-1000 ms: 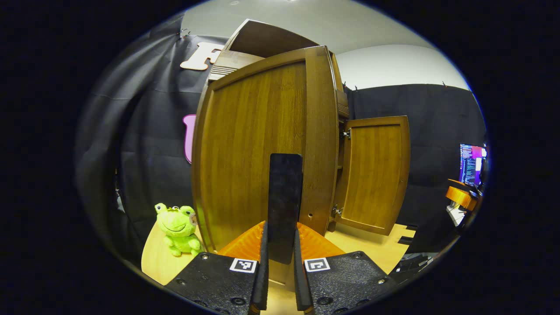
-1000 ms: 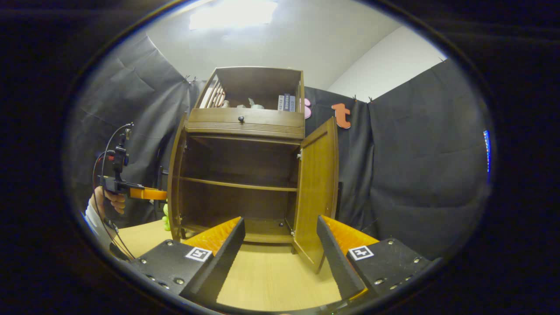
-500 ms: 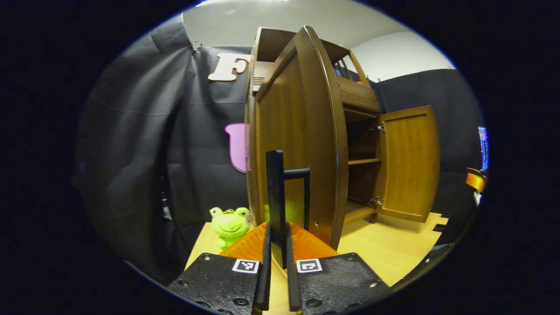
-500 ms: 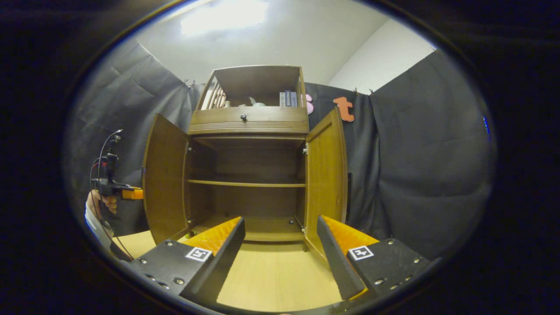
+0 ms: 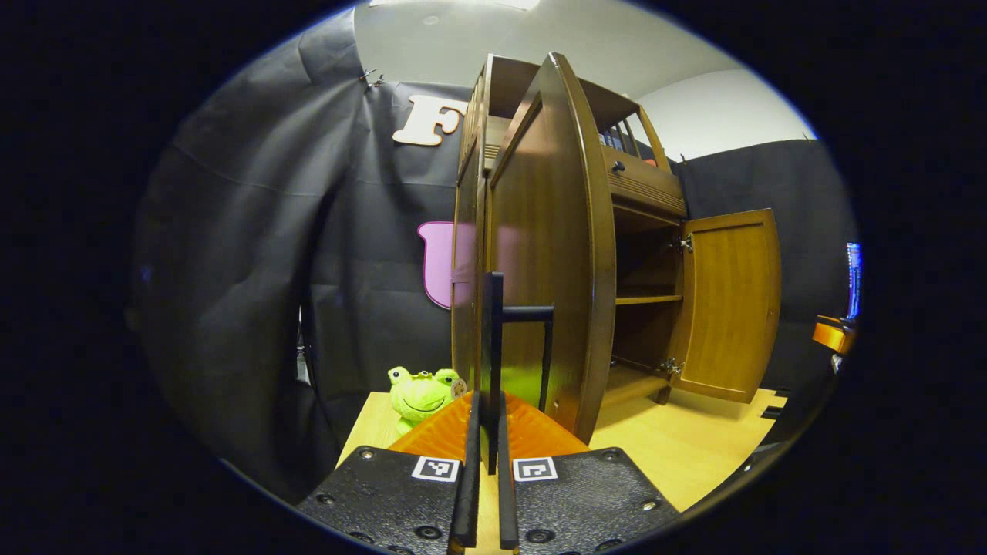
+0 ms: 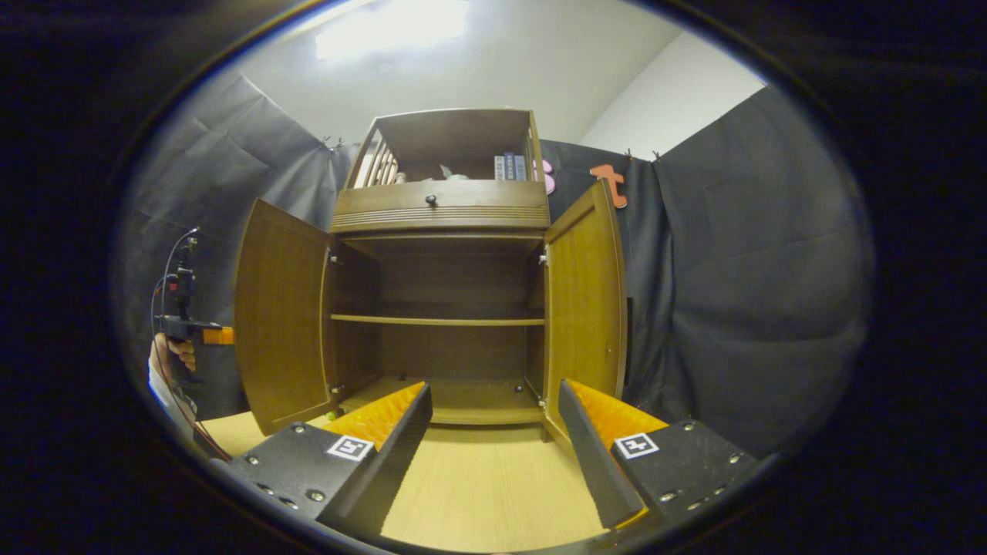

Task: Open the right door of the double-door shoe cabinet with the right hand, and open the left door with the left hand.

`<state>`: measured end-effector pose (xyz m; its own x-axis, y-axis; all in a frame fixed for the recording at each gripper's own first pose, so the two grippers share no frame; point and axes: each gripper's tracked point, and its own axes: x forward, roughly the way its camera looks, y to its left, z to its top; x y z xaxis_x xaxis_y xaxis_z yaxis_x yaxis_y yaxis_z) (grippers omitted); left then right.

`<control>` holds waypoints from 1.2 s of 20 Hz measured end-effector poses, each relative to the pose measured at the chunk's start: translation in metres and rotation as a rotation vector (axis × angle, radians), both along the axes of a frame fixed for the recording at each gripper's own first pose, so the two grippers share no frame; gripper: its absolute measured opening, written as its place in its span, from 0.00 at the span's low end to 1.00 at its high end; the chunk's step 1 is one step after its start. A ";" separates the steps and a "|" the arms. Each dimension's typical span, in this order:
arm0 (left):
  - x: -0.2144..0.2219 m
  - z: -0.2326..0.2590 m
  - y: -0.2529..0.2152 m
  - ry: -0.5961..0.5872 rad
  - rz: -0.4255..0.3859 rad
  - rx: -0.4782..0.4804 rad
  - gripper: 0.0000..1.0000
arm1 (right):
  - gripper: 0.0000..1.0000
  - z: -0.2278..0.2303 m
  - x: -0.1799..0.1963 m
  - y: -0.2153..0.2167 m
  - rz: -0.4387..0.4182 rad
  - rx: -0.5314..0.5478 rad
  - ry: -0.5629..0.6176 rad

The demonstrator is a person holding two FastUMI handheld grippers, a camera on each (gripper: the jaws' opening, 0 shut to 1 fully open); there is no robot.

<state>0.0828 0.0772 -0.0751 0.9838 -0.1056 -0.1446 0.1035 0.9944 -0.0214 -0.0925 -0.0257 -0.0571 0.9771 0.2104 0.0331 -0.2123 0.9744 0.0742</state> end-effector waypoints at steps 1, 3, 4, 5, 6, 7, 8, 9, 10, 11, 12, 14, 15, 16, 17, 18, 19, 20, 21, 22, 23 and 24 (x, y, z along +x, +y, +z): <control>-0.002 0.003 0.000 -0.010 0.004 0.007 0.12 | 0.98 -0.001 0.001 -0.001 -0.004 0.001 0.004; -0.006 0.011 0.000 -0.029 0.011 0.017 0.11 | 0.98 -0.002 0.001 -0.001 -0.003 -0.001 0.009; -0.008 0.013 0.001 -0.038 0.019 0.028 0.15 | 0.98 -0.003 0.003 -0.003 -0.006 -0.009 0.007; -0.010 0.017 0.001 -0.042 0.021 0.038 0.19 | 0.98 -0.002 0.003 -0.006 -0.010 -0.017 0.004; -0.013 0.019 0.002 -0.044 0.028 0.049 0.20 | 0.98 -0.002 0.004 -0.010 -0.013 -0.019 0.001; -0.015 0.021 0.004 -0.047 0.041 0.059 0.22 | 0.98 -0.001 0.005 -0.016 -0.022 -0.011 0.002; -0.018 0.023 0.006 -0.045 0.056 0.065 0.25 | 0.98 -0.002 0.005 -0.023 -0.033 0.003 0.004; -0.021 0.024 0.008 -0.036 0.076 0.073 0.34 | 0.98 -0.003 0.006 -0.027 -0.040 0.015 0.007; -0.024 0.026 0.010 -0.031 0.094 0.079 0.43 | 0.98 -0.005 0.008 -0.032 -0.049 0.024 0.010; -0.028 0.027 0.012 -0.024 0.108 0.083 0.47 | 0.98 -0.005 0.008 -0.036 -0.057 0.028 0.011; -0.031 0.030 0.012 -0.021 0.118 0.084 0.53 | 0.98 -0.007 0.007 -0.039 -0.065 0.029 0.015; -0.039 0.035 0.016 -0.022 0.153 0.080 0.61 | 0.98 -0.009 0.005 -0.043 -0.073 0.041 0.019; -0.043 0.035 0.018 -0.018 0.167 0.070 0.71 | 0.98 -0.009 0.005 -0.044 -0.071 0.047 0.021; -0.047 0.037 0.017 -0.011 0.178 0.063 0.81 | 0.98 -0.011 0.005 -0.045 -0.070 0.049 0.024; -0.052 0.039 0.017 -0.004 0.193 0.061 0.82 | 0.98 -0.011 0.007 -0.046 -0.075 0.049 0.022; -0.054 0.041 0.016 -0.001 0.203 0.063 0.83 | 0.98 -0.009 0.009 -0.050 -0.083 0.052 0.020; -0.057 0.043 0.013 0.003 0.213 0.068 0.81 | 0.98 -0.008 0.012 -0.052 -0.087 0.062 0.020; -0.060 0.049 0.010 0.005 0.221 0.070 0.81 | 0.98 -0.008 0.014 -0.050 -0.086 0.073 0.024; -0.064 0.052 0.005 0.002 0.225 0.067 0.87 | 0.98 -0.007 0.018 -0.048 -0.086 0.085 0.032; -0.067 0.060 -0.002 -0.007 0.218 0.061 0.93 | 0.98 -0.007 0.022 -0.046 -0.084 0.093 0.038; -0.070 0.066 -0.010 -0.020 0.209 0.054 0.94 | 0.98 -0.008 0.024 -0.044 -0.076 0.091 0.043; -0.075 0.074 -0.019 -0.033 0.202 0.046 0.94 | 0.98 -0.009 0.026 -0.041 -0.072 0.082 0.049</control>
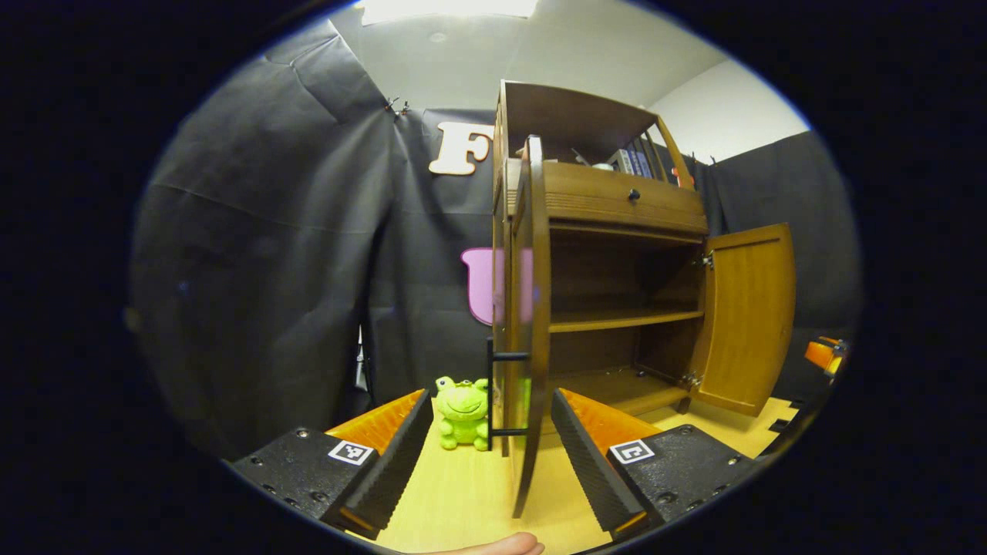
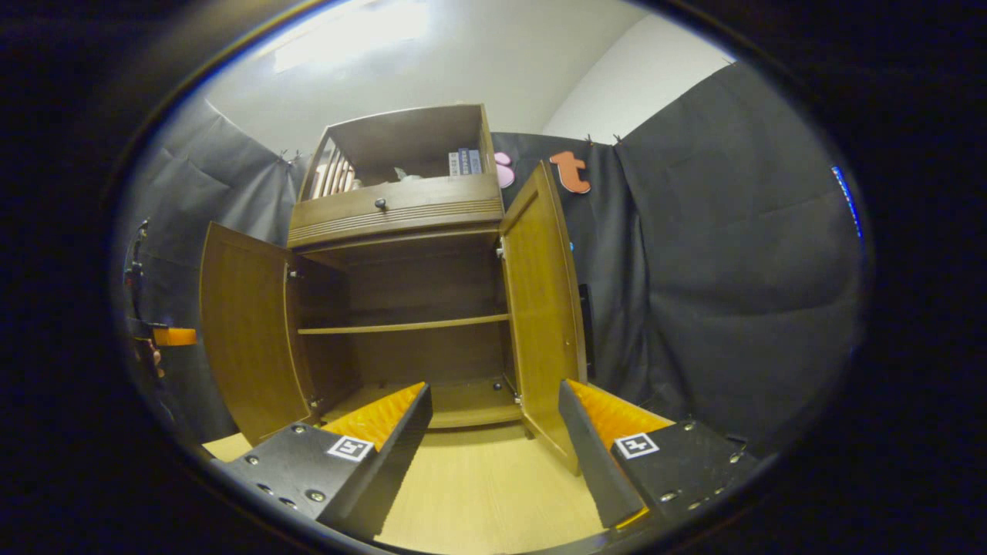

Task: Open the right door of the double-door shoe cabinet with the right hand, and open the left door with the left hand.

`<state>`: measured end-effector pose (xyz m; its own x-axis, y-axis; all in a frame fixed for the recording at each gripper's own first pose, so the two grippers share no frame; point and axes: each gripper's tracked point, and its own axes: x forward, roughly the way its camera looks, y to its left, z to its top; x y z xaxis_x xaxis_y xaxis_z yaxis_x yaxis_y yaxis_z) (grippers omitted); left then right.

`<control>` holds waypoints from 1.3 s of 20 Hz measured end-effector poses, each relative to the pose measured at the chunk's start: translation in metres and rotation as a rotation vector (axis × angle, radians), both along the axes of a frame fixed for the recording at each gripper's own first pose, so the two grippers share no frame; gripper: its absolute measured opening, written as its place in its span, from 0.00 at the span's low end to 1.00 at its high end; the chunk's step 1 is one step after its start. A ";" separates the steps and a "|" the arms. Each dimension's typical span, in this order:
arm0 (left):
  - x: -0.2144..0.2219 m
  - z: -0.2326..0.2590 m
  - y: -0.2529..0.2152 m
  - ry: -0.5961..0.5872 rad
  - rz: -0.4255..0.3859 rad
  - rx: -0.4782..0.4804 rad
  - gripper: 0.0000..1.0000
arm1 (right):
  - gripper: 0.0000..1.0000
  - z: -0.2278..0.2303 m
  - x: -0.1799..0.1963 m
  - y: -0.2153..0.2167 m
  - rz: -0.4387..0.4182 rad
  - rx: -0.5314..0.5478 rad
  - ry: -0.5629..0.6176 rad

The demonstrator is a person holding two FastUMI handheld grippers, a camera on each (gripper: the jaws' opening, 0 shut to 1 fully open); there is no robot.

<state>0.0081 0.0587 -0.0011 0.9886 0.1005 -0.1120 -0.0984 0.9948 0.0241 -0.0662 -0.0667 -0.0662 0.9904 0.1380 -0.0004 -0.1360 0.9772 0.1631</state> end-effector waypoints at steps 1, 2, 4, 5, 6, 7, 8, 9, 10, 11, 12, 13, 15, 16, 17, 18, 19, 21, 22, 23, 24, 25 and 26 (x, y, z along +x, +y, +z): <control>-0.001 0.009 -0.008 -0.019 -0.015 -0.003 0.94 | 0.97 0.001 0.003 0.002 0.002 -0.012 0.002; -0.003 0.018 -0.018 -0.035 -0.032 -0.011 0.93 | 0.98 0.003 0.005 0.004 0.006 -0.021 -0.002; -0.002 0.028 -0.038 -0.055 -0.068 -0.029 0.93 | 0.98 0.006 0.010 0.010 0.019 -0.020 0.007; 0.001 0.034 -0.049 -0.071 -0.083 -0.036 0.96 | 0.98 0.007 0.013 0.014 0.035 -0.017 0.014; 0.005 0.038 -0.055 -0.080 -0.086 -0.037 0.93 | 0.98 0.008 0.016 0.020 0.050 -0.019 0.020; 0.010 0.040 -0.059 -0.088 -0.085 -0.045 0.93 | 0.98 0.010 0.017 0.022 0.053 -0.029 0.022; 0.015 0.042 -0.065 -0.095 -0.088 -0.055 0.96 | 0.98 0.014 0.020 0.022 0.051 -0.042 0.018; 0.022 0.041 -0.074 -0.097 -0.094 -0.066 0.92 | 0.98 0.020 0.021 0.022 0.048 -0.057 0.013; 0.029 0.039 -0.081 -0.095 -0.099 -0.071 0.96 | 0.98 0.024 0.022 0.025 0.052 -0.075 0.007; 0.036 0.036 -0.086 -0.087 -0.100 -0.068 0.96 | 0.98 0.030 0.023 0.027 0.056 -0.089 0.003; 0.042 0.034 -0.091 -0.083 -0.102 -0.061 0.96 | 0.98 0.036 0.025 0.028 0.058 -0.102 -0.004; 0.050 0.035 -0.100 -0.085 -0.114 -0.053 0.92 | 0.98 0.044 0.028 0.029 0.058 -0.113 -0.012; 0.067 0.035 -0.121 -0.092 -0.148 -0.065 0.93 | 0.98 0.055 0.030 0.030 0.054 -0.125 -0.020; 0.074 0.036 -0.131 -0.101 -0.160 -0.070 0.93 | 0.98 0.060 0.033 0.032 0.058 -0.125 -0.023; 0.082 0.038 -0.141 -0.109 -0.167 -0.073 0.92 | 0.98 0.067 0.036 0.035 0.064 -0.121 -0.026; 0.091 0.039 -0.149 -0.117 -0.168 -0.068 0.96 | 0.98 0.074 0.037 0.039 0.073 -0.113 -0.037; 0.099 0.042 -0.158 -0.127 -0.168 -0.059 0.92 | 0.98 0.081 0.038 0.043 0.082 -0.104 -0.048; 0.113 0.049 -0.170 -0.164 -0.149 -0.062 0.96 | 0.98 0.089 0.042 0.051 0.092 -0.095 -0.057; 0.119 0.047 -0.177 -0.166 -0.149 -0.073 0.92 | 0.98 0.095 0.043 0.056 0.097 -0.090 -0.068; 0.124 0.044 -0.188 -0.162 -0.158 -0.086 0.96 | 0.98 0.101 0.044 0.060 0.099 -0.086 -0.080; 0.128 0.042 -0.198 -0.159 -0.170 -0.105 0.92 | 0.98 0.104 0.046 0.061 0.098 -0.084 -0.090; 0.132 0.042 -0.205 -0.162 -0.175 -0.120 0.95 | 0.98 0.106 0.048 0.063 0.095 -0.085 -0.097; 0.135 0.043 -0.211 -0.165 -0.180 -0.129 0.96 | 0.98 0.107 0.050 0.064 0.094 -0.086 -0.100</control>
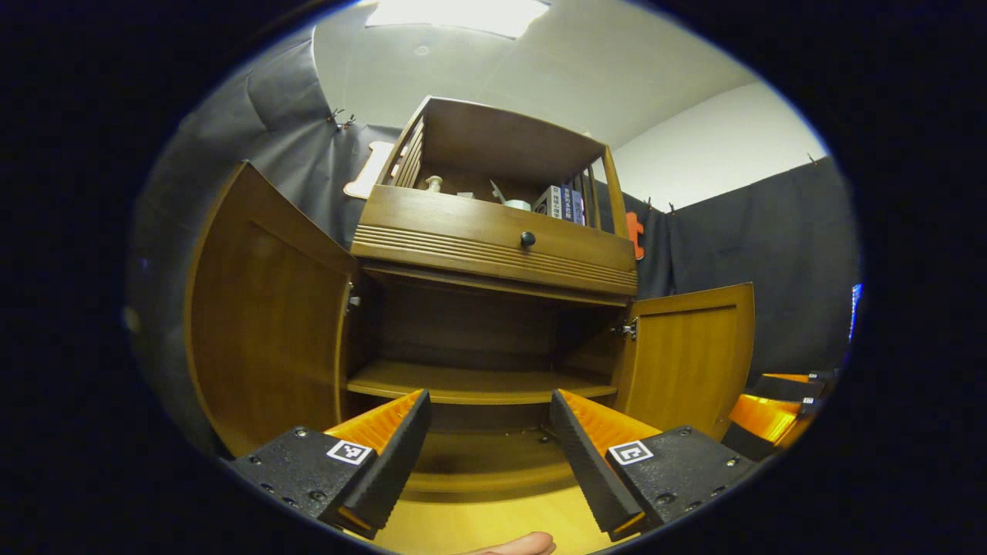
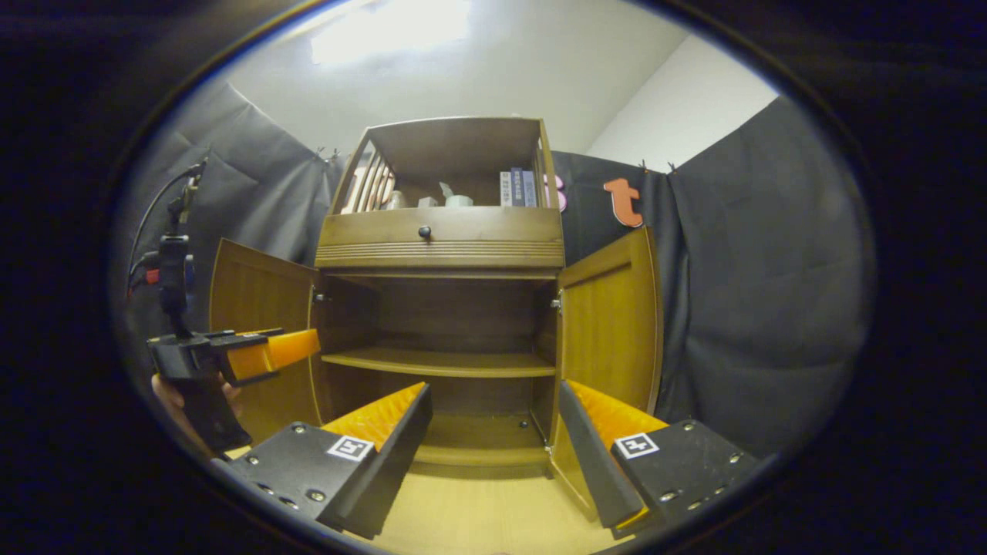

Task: Open the right door of the double-door shoe cabinet with the right hand, and open the left door with the left hand.

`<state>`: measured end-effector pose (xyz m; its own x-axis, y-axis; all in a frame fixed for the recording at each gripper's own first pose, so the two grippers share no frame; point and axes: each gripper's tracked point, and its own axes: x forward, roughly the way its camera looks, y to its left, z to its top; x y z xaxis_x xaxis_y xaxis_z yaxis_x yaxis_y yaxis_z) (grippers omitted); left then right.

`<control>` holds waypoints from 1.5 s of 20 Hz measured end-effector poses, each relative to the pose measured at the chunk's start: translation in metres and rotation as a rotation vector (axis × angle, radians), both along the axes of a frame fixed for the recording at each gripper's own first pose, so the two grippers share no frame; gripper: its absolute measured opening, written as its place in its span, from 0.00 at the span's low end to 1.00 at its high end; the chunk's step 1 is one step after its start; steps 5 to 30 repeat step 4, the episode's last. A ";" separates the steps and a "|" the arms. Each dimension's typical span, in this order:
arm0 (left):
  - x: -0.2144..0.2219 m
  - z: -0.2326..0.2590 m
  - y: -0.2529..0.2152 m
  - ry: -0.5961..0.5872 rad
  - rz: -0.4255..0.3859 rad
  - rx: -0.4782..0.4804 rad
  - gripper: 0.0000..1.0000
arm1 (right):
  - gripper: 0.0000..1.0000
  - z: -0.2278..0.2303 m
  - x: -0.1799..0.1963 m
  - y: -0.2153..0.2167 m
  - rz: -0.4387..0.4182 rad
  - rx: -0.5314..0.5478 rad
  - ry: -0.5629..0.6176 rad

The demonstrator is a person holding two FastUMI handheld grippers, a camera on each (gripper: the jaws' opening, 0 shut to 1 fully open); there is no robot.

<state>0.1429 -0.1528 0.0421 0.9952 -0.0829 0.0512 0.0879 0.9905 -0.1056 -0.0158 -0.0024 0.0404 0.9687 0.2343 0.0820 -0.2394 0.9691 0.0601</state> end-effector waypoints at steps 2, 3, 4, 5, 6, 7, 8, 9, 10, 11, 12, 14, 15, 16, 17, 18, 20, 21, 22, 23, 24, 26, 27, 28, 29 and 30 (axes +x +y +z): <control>0.005 0.000 -0.013 -0.009 -0.013 -0.011 0.96 | 0.98 -0.001 0.007 0.004 0.002 -0.001 -0.001; 0.009 -0.003 -0.018 -0.012 -0.015 -0.008 0.92 | 0.98 -0.001 0.011 0.005 -0.002 0.004 -0.005; 0.012 -0.006 -0.021 -0.016 -0.006 0.004 0.95 | 0.98 -0.003 0.015 0.005 -0.009 0.012 -0.007; 0.012 -0.006 -0.021 -0.016 -0.006 0.004 0.95 | 0.98 -0.003 0.015 0.005 -0.009 0.012 -0.007; 0.012 -0.006 -0.021 -0.016 -0.006 0.004 0.95 | 0.98 -0.003 0.015 0.005 -0.009 0.012 -0.007; 0.012 -0.006 -0.021 -0.016 -0.006 0.004 0.95 | 0.98 -0.003 0.015 0.005 -0.009 0.012 -0.007; 0.012 -0.006 -0.021 -0.016 -0.006 0.004 0.95 | 0.98 -0.003 0.015 0.005 -0.009 0.012 -0.007; 0.012 -0.006 -0.021 -0.016 -0.006 0.004 0.95 | 0.98 -0.003 0.015 0.005 -0.009 0.012 -0.007; 0.012 -0.006 -0.021 -0.016 -0.006 0.004 0.95 | 0.98 -0.003 0.015 0.005 -0.009 0.012 -0.007; 0.012 -0.006 -0.021 -0.016 -0.006 0.004 0.95 | 0.98 -0.003 0.015 0.005 -0.009 0.012 -0.007; 0.012 -0.006 -0.021 -0.016 -0.006 0.004 0.95 | 0.98 -0.003 0.015 0.005 -0.009 0.012 -0.007; 0.012 -0.006 -0.021 -0.016 -0.006 0.004 0.95 | 0.98 -0.003 0.015 0.005 -0.009 0.012 -0.007; 0.012 -0.006 -0.021 -0.016 -0.006 0.004 0.95 | 0.98 -0.003 0.015 0.005 -0.009 0.012 -0.007; 0.012 -0.006 -0.021 -0.016 -0.006 0.004 0.95 | 0.98 -0.003 0.015 0.005 -0.009 0.012 -0.007; 0.012 -0.006 -0.021 -0.016 -0.006 0.004 0.95 | 0.98 -0.003 0.015 0.005 -0.009 0.012 -0.007; 0.012 -0.006 -0.021 -0.016 -0.006 0.004 0.95 | 0.98 -0.003 0.015 0.005 -0.009 0.012 -0.007; 0.012 -0.006 -0.021 -0.016 -0.006 0.004 0.95 | 0.98 -0.003 0.015 0.005 -0.009 0.012 -0.007; 0.012 -0.006 -0.021 -0.016 -0.006 0.004 0.95 | 0.98 -0.003 0.015 0.005 -0.009 0.012 -0.007; 0.012 -0.006 -0.021 -0.016 -0.006 0.004 0.95 | 0.98 -0.003 0.015 0.005 -0.009 0.012 -0.007; 0.012 -0.006 -0.021 -0.016 -0.006 0.004 0.95 | 0.98 -0.003 0.015 0.005 -0.009 0.012 -0.007; 0.012 -0.006 -0.021 -0.016 -0.006 0.004 0.95 | 0.98 -0.003 0.015 0.005 -0.009 0.012 -0.007; 0.012 -0.006 -0.021 -0.016 -0.006 0.004 0.95 | 0.98 -0.003 0.015 0.005 -0.009 0.012 -0.007; 0.012 -0.006 -0.021 -0.016 -0.006 0.004 0.95 | 0.98 -0.003 0.015 0.005 -0.009 0.012 -0.007; 0.012 -0.006 -0.021 -0.016 -0.006 0.004 0.95 | 0.98 -0.003 0.015 0.005 -0.009 0.012 -0.007; 0.012 -0.006 -0.021 -0.016 -0.006 0.004 0.95 | 0.98 -0.003 0.015 0.005 -0.009 0.012 -0.007; 0.012 -0.006 -0.021 -0.016 -0.006 0.004 0.95 | 0.98 -0.003 0.015 0.005 -0.009 0.012 -0.007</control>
